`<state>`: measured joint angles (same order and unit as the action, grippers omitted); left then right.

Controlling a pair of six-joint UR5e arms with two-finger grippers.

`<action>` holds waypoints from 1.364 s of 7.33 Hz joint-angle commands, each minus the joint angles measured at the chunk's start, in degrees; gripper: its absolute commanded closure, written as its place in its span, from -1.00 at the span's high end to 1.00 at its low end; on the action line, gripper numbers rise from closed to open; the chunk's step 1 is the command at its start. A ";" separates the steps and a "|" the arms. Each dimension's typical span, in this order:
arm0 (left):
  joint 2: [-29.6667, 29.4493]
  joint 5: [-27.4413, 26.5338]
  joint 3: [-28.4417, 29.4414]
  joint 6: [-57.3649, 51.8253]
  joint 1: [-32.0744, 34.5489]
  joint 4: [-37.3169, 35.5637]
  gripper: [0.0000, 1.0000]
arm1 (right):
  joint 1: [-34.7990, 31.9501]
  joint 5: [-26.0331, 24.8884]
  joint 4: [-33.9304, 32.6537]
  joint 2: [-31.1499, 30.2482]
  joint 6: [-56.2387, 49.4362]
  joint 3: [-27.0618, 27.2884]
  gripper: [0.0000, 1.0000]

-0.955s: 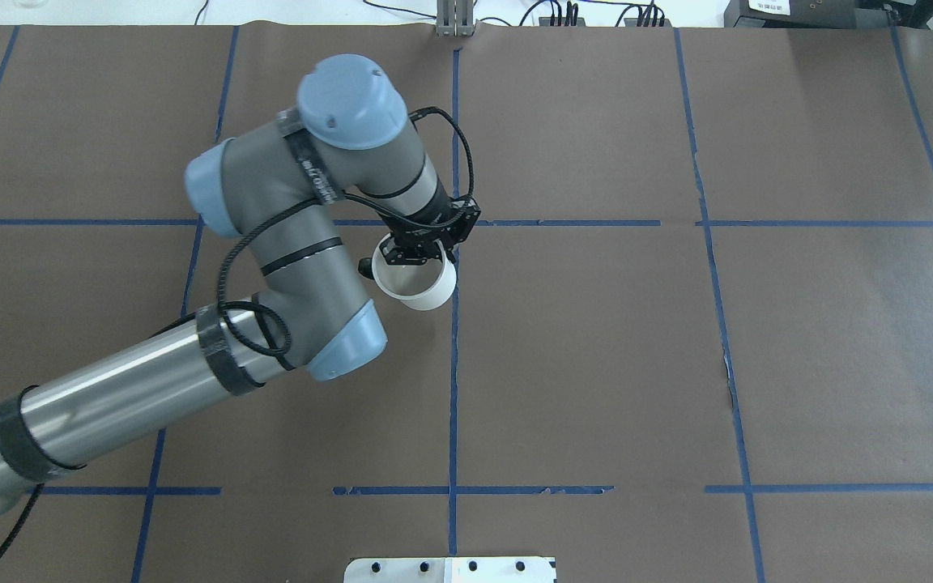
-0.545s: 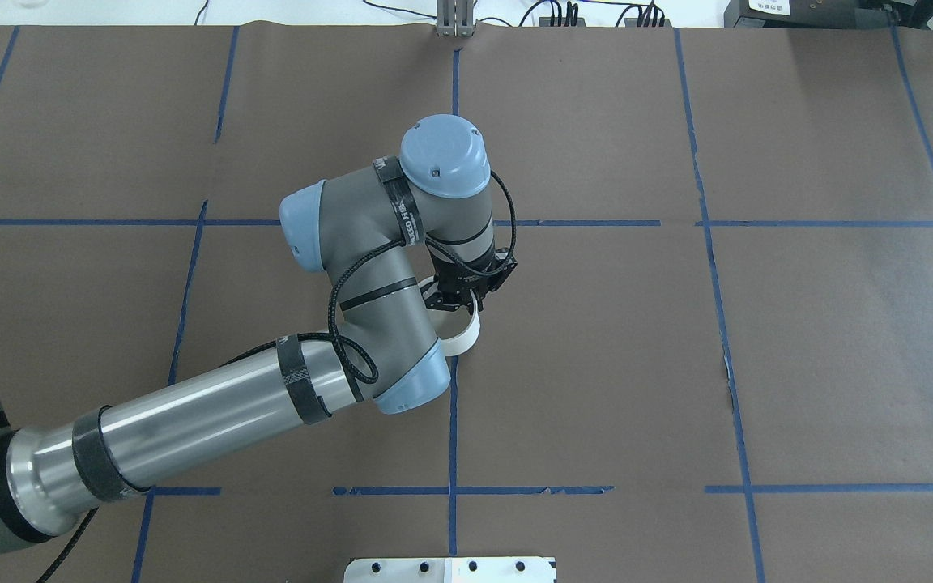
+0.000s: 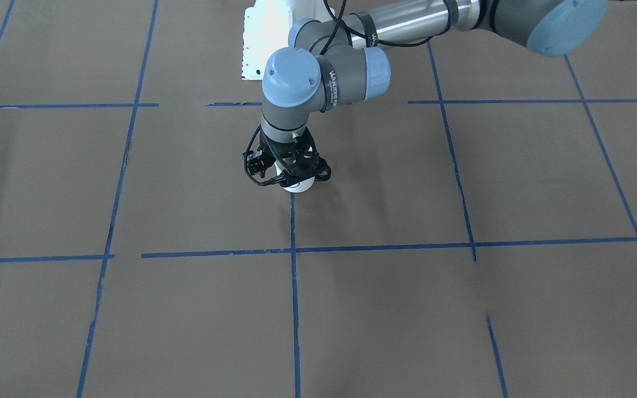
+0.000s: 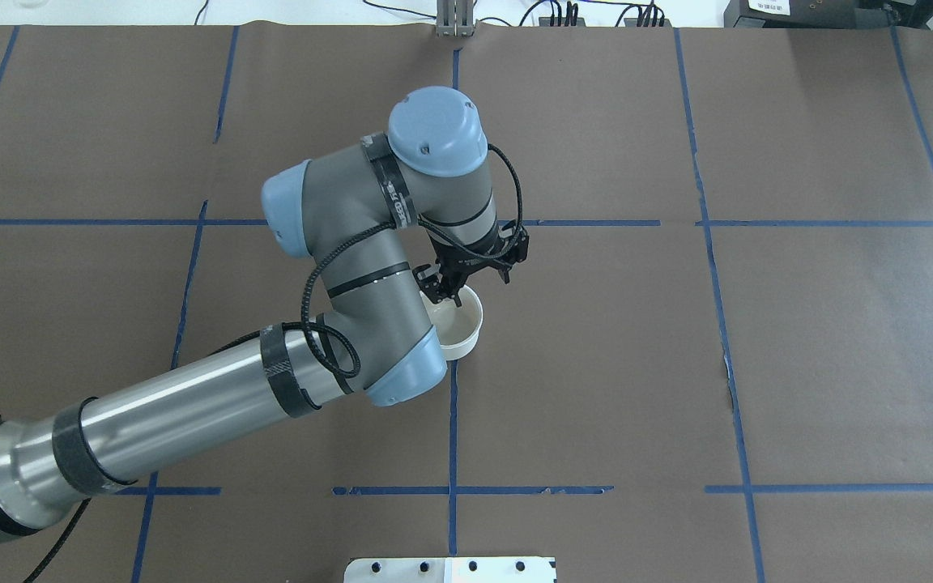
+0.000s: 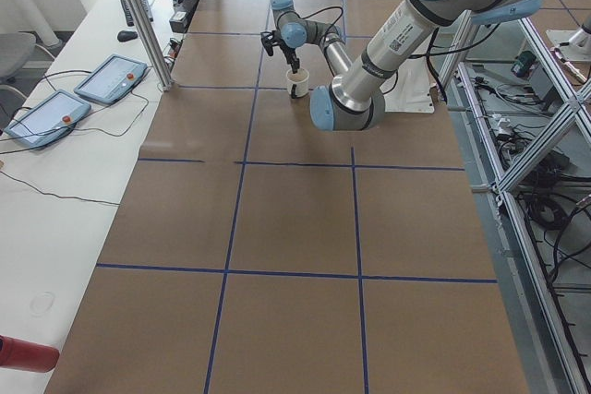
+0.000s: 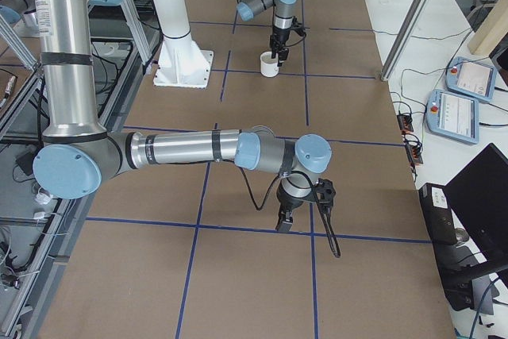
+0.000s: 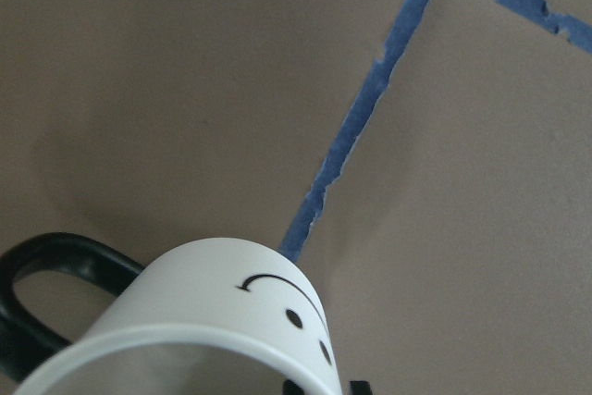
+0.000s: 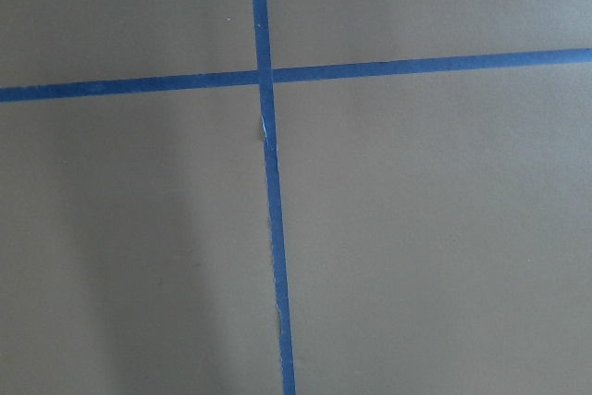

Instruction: Flip mug

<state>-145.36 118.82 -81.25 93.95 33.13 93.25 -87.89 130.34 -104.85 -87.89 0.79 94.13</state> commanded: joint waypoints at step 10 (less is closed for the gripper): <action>55.62 13.19 -15.80 -106.39 57.80 -5.88 1.00 | 0.00 0.00 0.00 0.00 0.00 0.00 1.00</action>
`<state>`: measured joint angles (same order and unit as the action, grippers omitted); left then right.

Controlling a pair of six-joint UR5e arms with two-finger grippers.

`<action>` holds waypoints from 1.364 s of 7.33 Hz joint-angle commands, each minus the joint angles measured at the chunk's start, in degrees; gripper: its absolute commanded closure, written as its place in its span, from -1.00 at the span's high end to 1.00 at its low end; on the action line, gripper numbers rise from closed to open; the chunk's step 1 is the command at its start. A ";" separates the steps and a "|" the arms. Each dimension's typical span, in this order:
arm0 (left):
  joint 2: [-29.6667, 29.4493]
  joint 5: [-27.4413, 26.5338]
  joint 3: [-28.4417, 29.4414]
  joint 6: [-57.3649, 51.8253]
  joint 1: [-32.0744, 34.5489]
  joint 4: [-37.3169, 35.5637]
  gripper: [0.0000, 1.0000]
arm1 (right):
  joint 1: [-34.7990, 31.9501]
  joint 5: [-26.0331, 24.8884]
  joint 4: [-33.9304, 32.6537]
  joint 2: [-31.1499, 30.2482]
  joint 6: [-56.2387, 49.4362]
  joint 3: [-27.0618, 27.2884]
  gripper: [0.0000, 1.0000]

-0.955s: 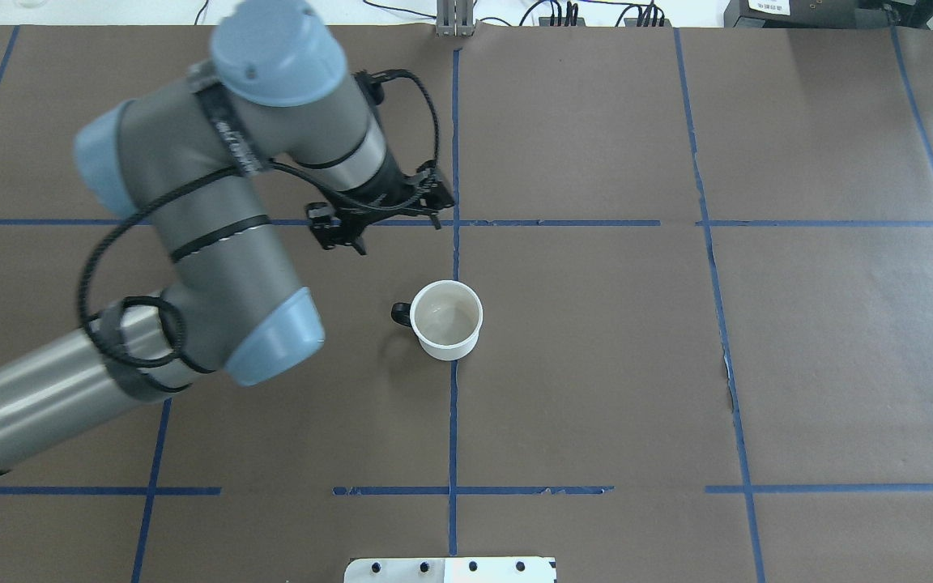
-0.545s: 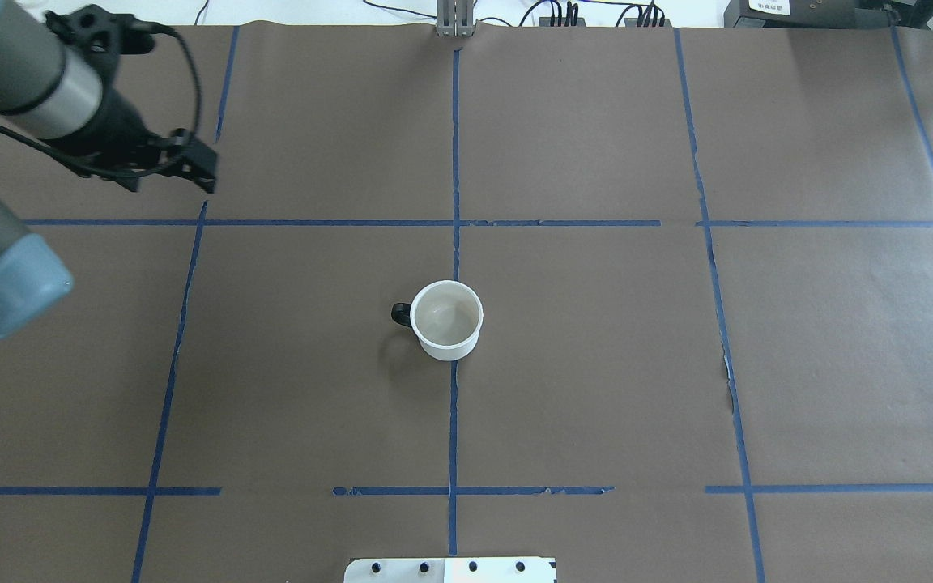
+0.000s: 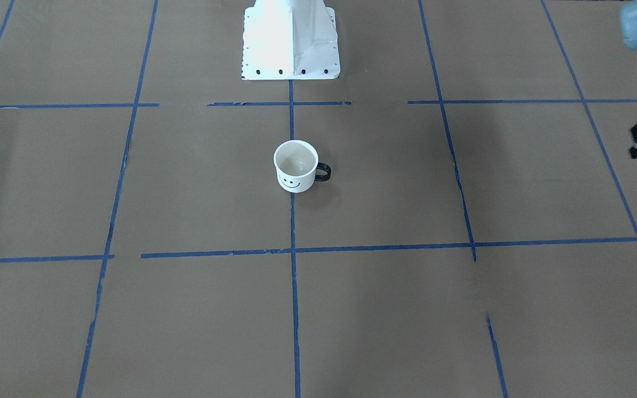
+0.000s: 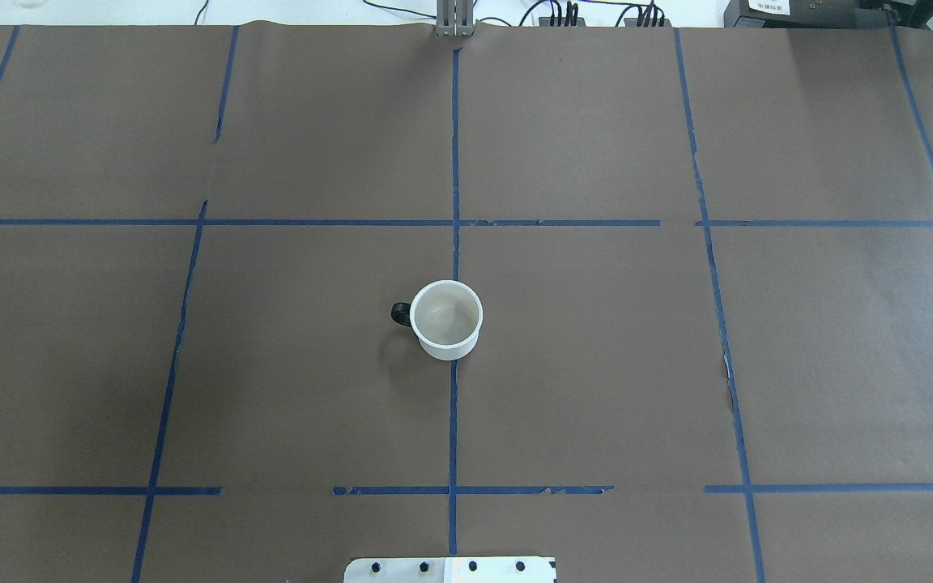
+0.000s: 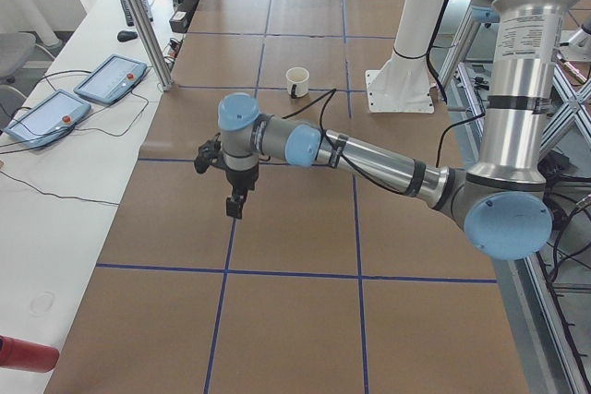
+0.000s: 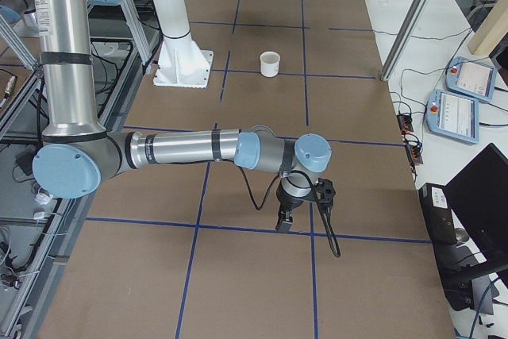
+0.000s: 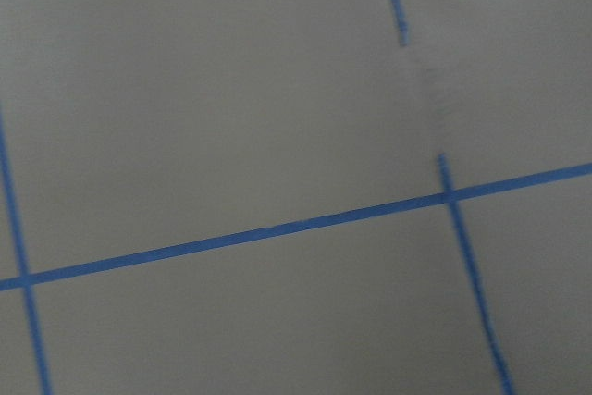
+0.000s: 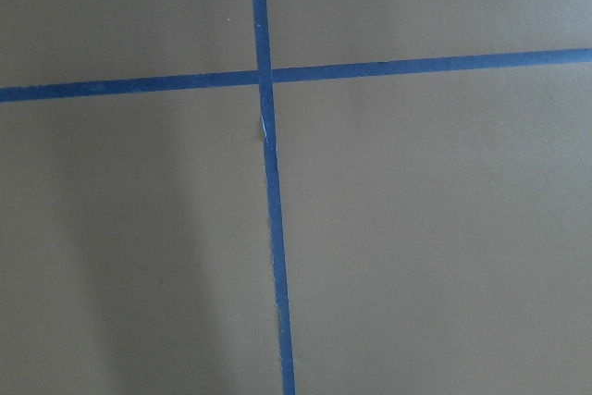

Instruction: Flip mug

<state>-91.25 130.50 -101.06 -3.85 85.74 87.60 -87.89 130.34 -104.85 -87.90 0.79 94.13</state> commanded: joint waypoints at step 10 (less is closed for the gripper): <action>5.12 2.47 2.97 -9.07 5.23 0.11 1.00 | 0.00 0.00 0.00 0.01 0.00 0.00 1.00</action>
